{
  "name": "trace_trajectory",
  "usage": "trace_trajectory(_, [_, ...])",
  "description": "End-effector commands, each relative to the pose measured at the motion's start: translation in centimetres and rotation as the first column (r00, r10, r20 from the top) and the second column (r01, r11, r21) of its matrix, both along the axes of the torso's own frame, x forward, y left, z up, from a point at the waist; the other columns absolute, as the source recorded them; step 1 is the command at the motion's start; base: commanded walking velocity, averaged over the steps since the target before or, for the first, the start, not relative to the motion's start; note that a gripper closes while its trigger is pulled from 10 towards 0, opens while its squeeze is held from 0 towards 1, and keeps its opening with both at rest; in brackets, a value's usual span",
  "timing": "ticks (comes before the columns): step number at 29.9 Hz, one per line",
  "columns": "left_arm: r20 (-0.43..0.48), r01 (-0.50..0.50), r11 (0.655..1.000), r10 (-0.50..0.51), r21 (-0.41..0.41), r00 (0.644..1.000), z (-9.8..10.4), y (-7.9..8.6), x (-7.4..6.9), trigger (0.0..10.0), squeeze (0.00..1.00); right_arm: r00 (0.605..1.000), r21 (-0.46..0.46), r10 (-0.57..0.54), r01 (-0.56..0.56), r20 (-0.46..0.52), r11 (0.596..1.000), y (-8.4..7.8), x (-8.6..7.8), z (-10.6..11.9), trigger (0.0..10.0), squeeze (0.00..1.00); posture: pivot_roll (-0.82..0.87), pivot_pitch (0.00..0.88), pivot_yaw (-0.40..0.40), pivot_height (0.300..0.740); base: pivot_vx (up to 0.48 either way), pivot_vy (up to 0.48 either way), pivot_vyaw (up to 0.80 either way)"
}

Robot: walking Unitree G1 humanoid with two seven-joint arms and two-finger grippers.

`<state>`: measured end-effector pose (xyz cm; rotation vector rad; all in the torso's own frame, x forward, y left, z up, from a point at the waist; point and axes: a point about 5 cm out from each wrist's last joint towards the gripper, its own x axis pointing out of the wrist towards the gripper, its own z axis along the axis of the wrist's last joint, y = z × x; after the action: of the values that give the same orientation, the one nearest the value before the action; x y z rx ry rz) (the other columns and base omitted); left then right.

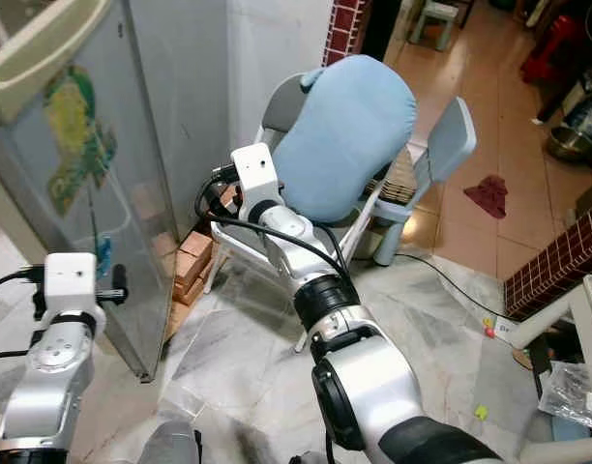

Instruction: Restocking fridge

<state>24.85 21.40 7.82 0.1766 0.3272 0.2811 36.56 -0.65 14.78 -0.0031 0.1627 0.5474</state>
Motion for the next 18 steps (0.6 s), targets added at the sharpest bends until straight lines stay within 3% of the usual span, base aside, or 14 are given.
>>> trace_trajectory(1, [-0.063,0.012,0.999,-0.014,-0.036,0.998,-1.2,-0.6,-0.3,10.0,0.0,0.999,0.046,0.022,-0.021,-0.025,0.999,1.9,-0.9,-0.4,10.0,0.0,0.17,0.0,-0.111,0.74,0.0,0.0,0.0])
trace_trajectory(5, [-0.078,-0.027,0.999,0.024,-0.041,0.997,-1.5,-0.4,-0.4,10.0,0.0,0.999,0.056,0.029,-0.027,-0.026,0.998,2.1,-1.0,-0.2,10.0,0.0,0.17,0.0,-0.117,0.74,0.0,0.0,0.0])
trace_trajectory(9, [-0.032,-0.191,0.981,0.191,-0.009,0.981,-1.0,1.8,-0.6,10.0,0.0,0.998,0.08,0.056,-0.053,-0.026,0.995,2.5,-1.2,-0.1,10.0,0.0,0.18,0.0,-0.121,0.74,0.0,0.0,0.0])
trace_trajectory(10, [0.006,-0.282,0.959,0.282,0.027,0.959,-0.5,3.2,-0.8,10.0,0.0,0.998,0.077,0.057,-0.055,-0.024,0.995,2.4,-1.2,-0.2,10.0,0.0,0.18,0.0,-0.121,0.74,0.0,0.0,0.0])
trace_trajectory(12, [0.034,-0.354,0.933,0.353,0.058,0.935,-0.1,4.5,-1.2,10.0,0.0,0.998,0.075,0.054,-0.052,-0.025,0.996,2.3,-1.2,-0.4,10.0,0.0,0.18,0.0,-0.123,0.74,0.0,0.0,0.0])
trace_trajectory(13, [0.068,-0.45,0.89,0.445,0.077,0.893,0.3,6.3,-1.9,10.0,0.0,0.999,0.069,0.045,-0.043,-0.028,0.997,1.9,-1.1,-0.6,10.0,0.0,0.18,0.0,-0.124,0.74,0.0,0.0,0.0])
trace_trajectory(15, [0.09,-0.53,0.841,0.523,0.105,0.848,0.4,8.1,-2.8,10.0,0.0,0.999,0.06,0.034,-0.032,-0.033,0.998,1.4,-1.1,-0.9,10.0,0.0,0.18,0.0,-0.125,0.74,0.0,0.0,0.0])
trace_trajectory(17, [0.093,-0.573,0.81,0.565,0.126,0.82,0.3,9.1,-3.4,10.0,0.0,0.999,0.053,0.027,-0.025,-0.035,0.998,1.1,-1.1,-1.1,10.0,0.0,0.18,0.0,-0.124,0.74,0.0,0.0,0.0])
trace_trajectory(18, [0.093,-0.573,0.81,0.565,0.126,0.82,0.3,9.1,-3.4,10.0,0.0,0.999,0.053,0.027,-0.025,-0.035,0.998,1.1,-1.1,-1.1,10.0,0.0,0.18,0.0,-0.124,0.74,0.0,0.0,0.0])
